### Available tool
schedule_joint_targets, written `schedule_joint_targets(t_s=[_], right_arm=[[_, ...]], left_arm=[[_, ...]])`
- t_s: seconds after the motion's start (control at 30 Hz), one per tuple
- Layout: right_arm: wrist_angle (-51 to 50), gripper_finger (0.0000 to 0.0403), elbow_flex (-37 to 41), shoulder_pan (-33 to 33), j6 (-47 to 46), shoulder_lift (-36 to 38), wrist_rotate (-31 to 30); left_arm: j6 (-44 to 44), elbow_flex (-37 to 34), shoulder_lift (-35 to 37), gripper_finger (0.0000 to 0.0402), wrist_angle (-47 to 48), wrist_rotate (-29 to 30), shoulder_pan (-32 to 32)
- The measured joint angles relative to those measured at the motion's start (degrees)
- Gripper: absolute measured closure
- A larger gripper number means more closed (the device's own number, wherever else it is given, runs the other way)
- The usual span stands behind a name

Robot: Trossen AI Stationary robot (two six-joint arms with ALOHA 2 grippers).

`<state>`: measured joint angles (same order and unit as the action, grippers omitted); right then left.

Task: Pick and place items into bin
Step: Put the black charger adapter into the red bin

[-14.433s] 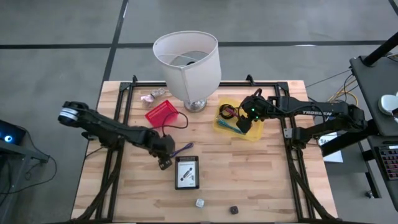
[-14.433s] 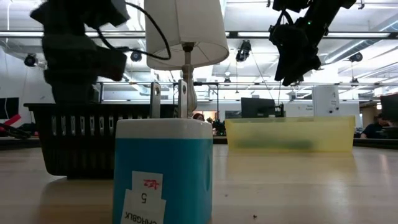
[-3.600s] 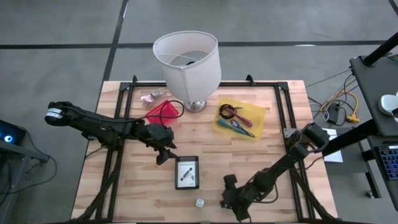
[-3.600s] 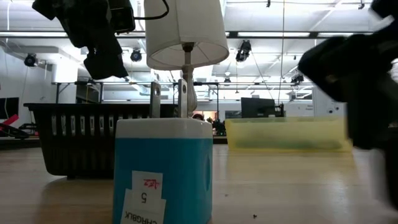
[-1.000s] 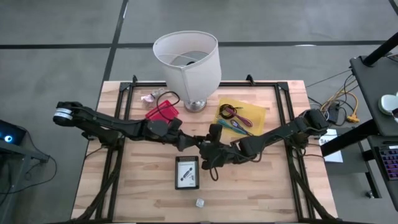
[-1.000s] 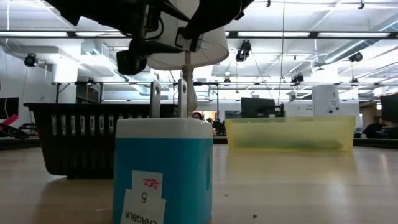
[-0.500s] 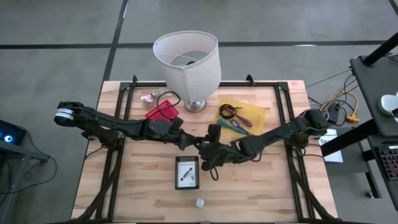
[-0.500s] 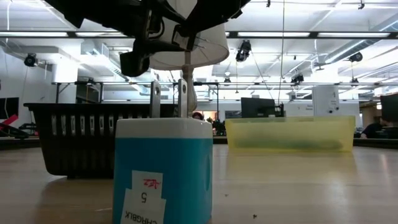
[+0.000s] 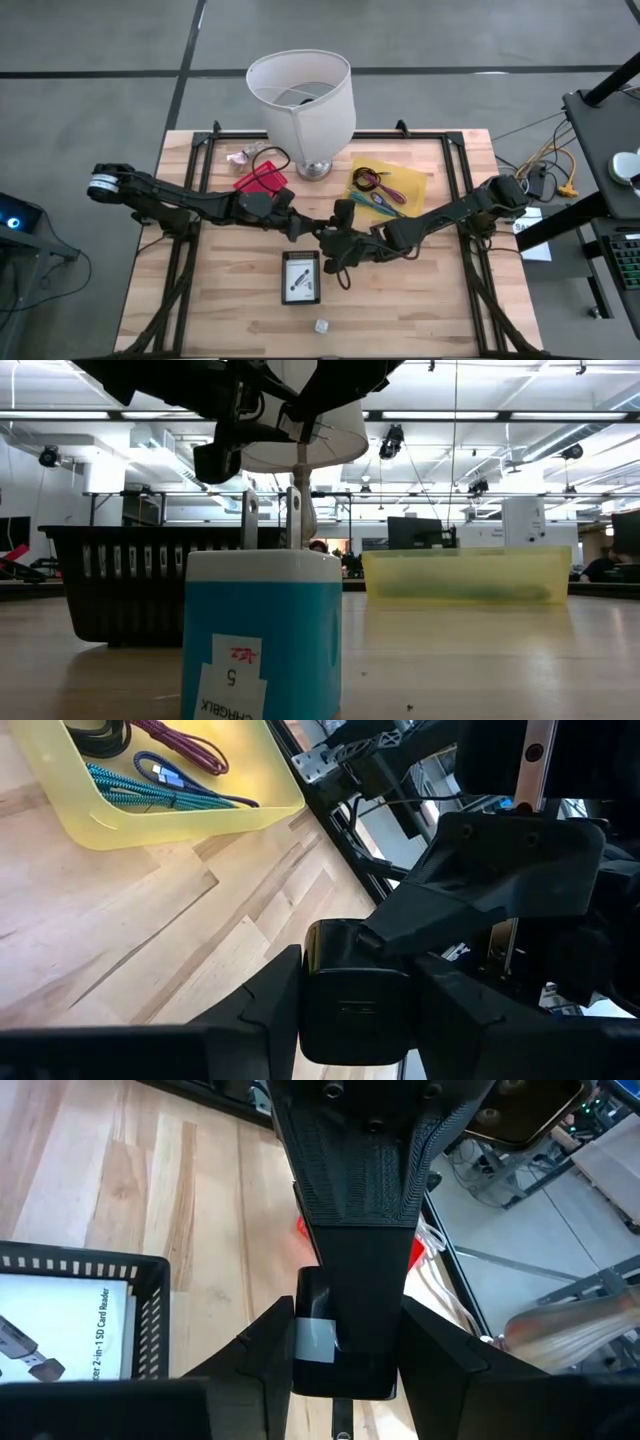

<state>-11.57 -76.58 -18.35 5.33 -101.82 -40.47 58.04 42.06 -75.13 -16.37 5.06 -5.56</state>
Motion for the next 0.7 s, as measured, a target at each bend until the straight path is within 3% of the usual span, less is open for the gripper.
schedule_joint_targets(t_s=[0.07,0.27,0.4,0.7], right_arm=[[0.1,0.0265,0.0,0.0,0.7,0.0,0.0],[0.3,0.0164,-0.1,0.0,0.8,0.1,0.0],[-0.2,0.0119,-0.1,-0.5,0.7,0.1,0.0],[-9.0,0.0097,-0.1,-1.0,-9.2,0.1,0.2]], left_arm=[[-0.2,0.0,0.0,0.027,0.0,0.0,0.0],[-0.6,0.0,-0.1,0.027,0.9,-0.1,0.4],[-0.7,-0.3,0.9,0.027,0.8,-0.2,1.0],[-6.4,-0.1,6.1,0.027,5.0,-0.9,1.5]])
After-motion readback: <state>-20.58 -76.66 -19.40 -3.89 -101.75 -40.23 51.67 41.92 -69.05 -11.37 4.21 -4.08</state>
